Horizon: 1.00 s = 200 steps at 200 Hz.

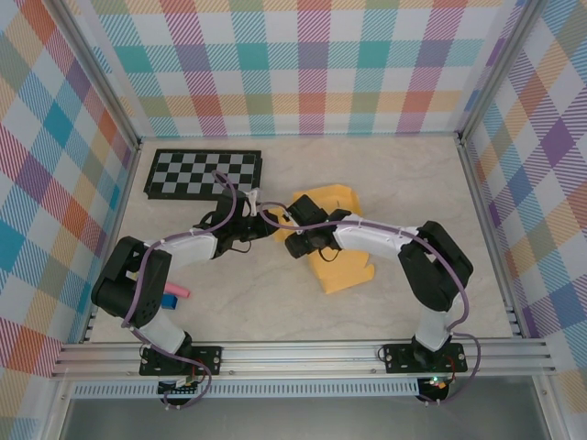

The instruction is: Fold the paper box

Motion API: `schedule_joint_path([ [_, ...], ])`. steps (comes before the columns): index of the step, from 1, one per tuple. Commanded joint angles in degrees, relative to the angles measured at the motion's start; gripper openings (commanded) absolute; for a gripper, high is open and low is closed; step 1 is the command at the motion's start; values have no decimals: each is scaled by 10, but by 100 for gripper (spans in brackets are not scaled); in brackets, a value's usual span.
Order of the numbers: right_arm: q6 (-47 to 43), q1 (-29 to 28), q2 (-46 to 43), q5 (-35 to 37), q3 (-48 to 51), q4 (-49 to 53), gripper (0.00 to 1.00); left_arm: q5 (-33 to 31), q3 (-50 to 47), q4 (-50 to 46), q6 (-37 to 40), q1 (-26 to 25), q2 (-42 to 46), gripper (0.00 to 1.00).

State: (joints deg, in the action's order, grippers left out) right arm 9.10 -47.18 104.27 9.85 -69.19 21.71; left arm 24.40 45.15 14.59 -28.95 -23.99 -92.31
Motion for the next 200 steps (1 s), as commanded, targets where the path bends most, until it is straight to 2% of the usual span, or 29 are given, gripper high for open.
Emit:
schedule_joint_path([
  [1,24,8,-7,6,-6,-6,44,-5,2,-2,16,-4,16,6],
  [19,27,13,-18,-3,-5,-1,37,-8,1,-4,28,-4,19,6],
  [67,41,47,-39,-57,10,-2,35,-22,-3,-11,81,-4,27,7],
  [94,31,60,-37,-83,20,-4,24,-34,-15,9,107,-9,34,8],
  [117,35,61,-41,-117,41,-27,21,-51,-16,27,137,-23,30,9],
  [129,44,61,-45,-134,52,-43,22,-54,-13,37,146,-30,19,9],
  [157,60,64,-74,-154,79,-78,34,-83,-20,80,177,-56,5,10],
  [179,93,99,-116,-197,100,-98,37,-101,-44,133,197,-68,4,10],
  [200,114,130,-157,-258,113,-119,44,-116,-49,138,219,-76,0,11],
])
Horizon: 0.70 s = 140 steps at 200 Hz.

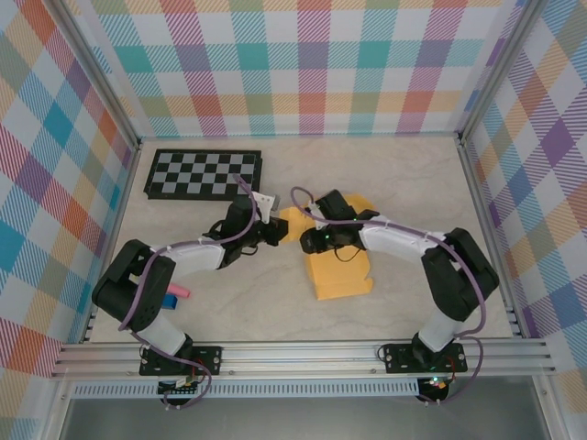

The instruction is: Fold the paper box

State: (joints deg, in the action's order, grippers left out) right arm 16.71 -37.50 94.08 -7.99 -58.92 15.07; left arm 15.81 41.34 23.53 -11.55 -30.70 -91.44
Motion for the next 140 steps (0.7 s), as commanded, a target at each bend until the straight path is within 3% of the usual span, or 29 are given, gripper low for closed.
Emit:
schedule_joint_path([
  [1,39,34,-57,-84,11,-54,44,-30,-11,49,45,-9,-8,11],
  [24,69,55,-100,-143,19,-85,58,-44,-11,49,63,-18,-10,12],
  [46,141,77,-117,-106,-6,-38,61,-57,-15,70,63,-20,-12,13],
  [67,291,80,-118,-49,-41,21,61,-65,-28,99,58,-23,-12,14],
  [84,504,80,-105,-6,-63,104,61,-73,-44,137,51,-28,-9,15],
  [106,674,68,-103,-14,-20,2,65,-100,-55,163,53,-37,-9,15],
  [140,728,71,-51,14,-99,65,72,-117,-53,168,77,-56,-16,14],
])
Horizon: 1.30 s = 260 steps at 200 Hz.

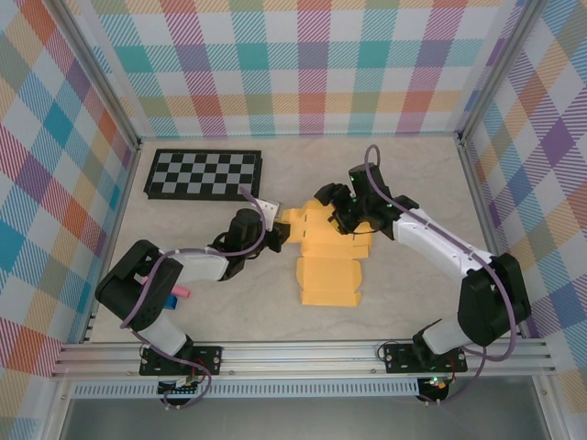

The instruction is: Fold the paper box

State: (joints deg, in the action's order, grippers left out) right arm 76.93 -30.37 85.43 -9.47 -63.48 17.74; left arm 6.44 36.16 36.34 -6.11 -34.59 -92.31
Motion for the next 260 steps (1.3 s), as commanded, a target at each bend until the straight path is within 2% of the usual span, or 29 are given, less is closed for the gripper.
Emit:
schedule_joint_path([
  [1,126,0,36,29,-55,39,72,-24,-1,39,22,-17,-8,14],
  [16,149,7,65,30,-89,76,71,-39,-3,45,23,-23,-9,14],
  [40,179,14,102,58,-144,177,63,-63,-7,57,21,-30,-7,14],
  [73,230,27,116,79,-159,188,62,-75,-7,61,25,-37,-3,15],
  [118,270,44,161,32,-171,174,61,-82,-4,65,29,-40,-10,15],
  [159,298,42,164,47,-157,167,47,-76,0,71,23,-41,-22,15],
  [193,294,42,173,54,-153,140,31,-66,4,67,18,-41,-23,15],
  [216,263,42,170,75,-160,130,9,-26,11,25,15,-41,-1,24],
  [231,234,45,171,78,-164,126,1,-8,15,-5,12,-40,20,27],
  [243,220,45,171,75,-160,117,0,-6,10,-22,7,-39,41,33],
  [260,198,46,167,76,-148,97,0,-8,2,-44,1,-33,77,48],
])
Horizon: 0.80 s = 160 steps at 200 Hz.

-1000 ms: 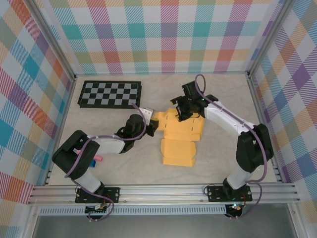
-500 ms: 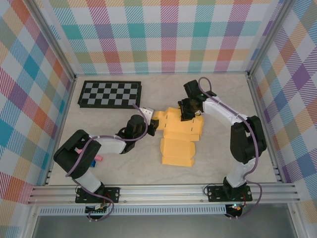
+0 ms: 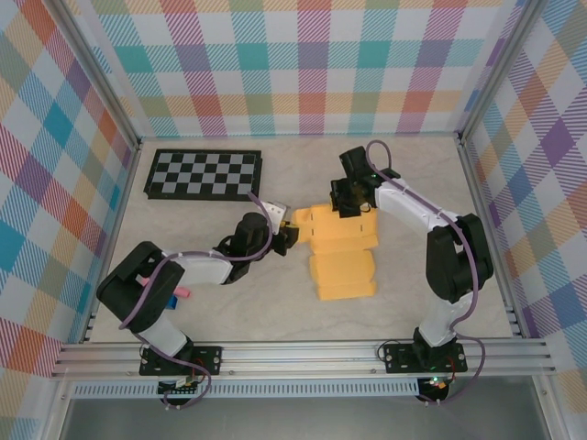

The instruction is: Fold the paper box

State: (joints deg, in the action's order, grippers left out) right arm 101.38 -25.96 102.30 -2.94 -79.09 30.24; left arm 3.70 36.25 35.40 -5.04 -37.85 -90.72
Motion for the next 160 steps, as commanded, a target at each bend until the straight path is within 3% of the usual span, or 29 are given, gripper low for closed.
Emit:
schedule_joint_path([
  [1,-47,1,-2,11,9,-29,0,19,1,-36,-10,0,63,49],
  [22,-87,2,-11,19,30,-68,0,9,1,-79,-16,13,110,61],
  [53,-202,5,-35,11,80,-183,0,13,1,-124,-24,61,155,62],
  [91,-341,8,-71,-71,185,-388,0,118,6,-176,36,143,156,64],
  [119,-366,23,-72,-156,260,-527,0,186,2,-170,117,146,125,65],
  [160,-330,38,-37,-264,294,-687,0,210,-21,-125,192,100,84,67],
])
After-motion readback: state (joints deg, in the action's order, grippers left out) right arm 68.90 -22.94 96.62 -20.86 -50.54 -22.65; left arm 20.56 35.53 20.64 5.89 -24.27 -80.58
